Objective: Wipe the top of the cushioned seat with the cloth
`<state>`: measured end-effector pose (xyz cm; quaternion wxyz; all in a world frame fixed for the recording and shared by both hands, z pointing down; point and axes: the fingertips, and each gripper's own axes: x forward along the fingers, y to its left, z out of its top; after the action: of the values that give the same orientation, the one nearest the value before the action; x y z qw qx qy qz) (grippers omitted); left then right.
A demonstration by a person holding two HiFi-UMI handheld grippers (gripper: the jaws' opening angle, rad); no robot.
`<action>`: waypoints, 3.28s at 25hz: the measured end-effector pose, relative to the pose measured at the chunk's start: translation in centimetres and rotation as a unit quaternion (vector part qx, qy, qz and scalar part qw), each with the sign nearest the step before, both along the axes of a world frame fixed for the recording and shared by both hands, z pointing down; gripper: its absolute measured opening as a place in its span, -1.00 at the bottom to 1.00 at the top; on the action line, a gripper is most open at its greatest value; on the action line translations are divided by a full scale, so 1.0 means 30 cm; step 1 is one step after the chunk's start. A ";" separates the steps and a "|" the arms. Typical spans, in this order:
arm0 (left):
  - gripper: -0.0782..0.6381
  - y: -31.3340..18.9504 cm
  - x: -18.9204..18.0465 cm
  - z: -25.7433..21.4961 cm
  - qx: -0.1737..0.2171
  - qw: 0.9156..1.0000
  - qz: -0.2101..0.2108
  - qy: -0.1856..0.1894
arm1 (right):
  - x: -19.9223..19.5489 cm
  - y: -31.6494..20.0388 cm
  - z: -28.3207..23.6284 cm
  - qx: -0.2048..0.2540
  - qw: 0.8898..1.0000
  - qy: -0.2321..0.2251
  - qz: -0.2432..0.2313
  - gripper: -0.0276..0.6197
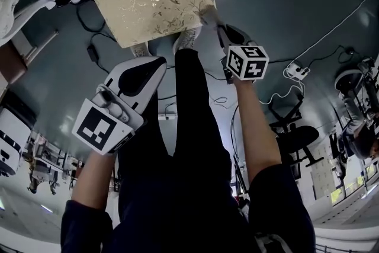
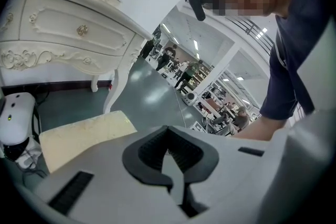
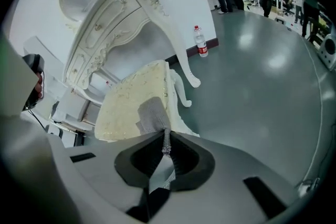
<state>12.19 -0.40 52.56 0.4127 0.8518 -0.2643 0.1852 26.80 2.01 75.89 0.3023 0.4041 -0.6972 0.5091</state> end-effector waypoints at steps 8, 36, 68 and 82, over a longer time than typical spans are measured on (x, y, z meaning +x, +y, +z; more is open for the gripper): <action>-0.76 -0.027 0.000 -0.041 0.013 1.000 -0.015 -0.001 | 0.084 -0.041 -0.072 0.029 0.999 0.023 0.018 -0.78; -0.76 -0.134 -0.400 -1.026 0.277 0.958 -0.074 0.017 | -0.416 -0.273 -1.549 0.339 0.934 -0.102 -0.046 -0.78; -0.76 -0.050 -0.440 -1.639 0.411 0.909 -0.060 0.042 | -0.548 -0.139 -2.411 0.515 0.840 -0.153 -0.073 -0.78; -0.76 -0.114 -0.432 -1.624 0.405 0.912 -0.060 0.042 | -0.582 -0.190 -2.407 0.512 0.840 -0.157 -0.089 -0.78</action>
<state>-0.76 -3.83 3.84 0.0538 0.9354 -0.3494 0.0014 9.33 -3.69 3.67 -0.0175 0.3521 -0.9296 0.1077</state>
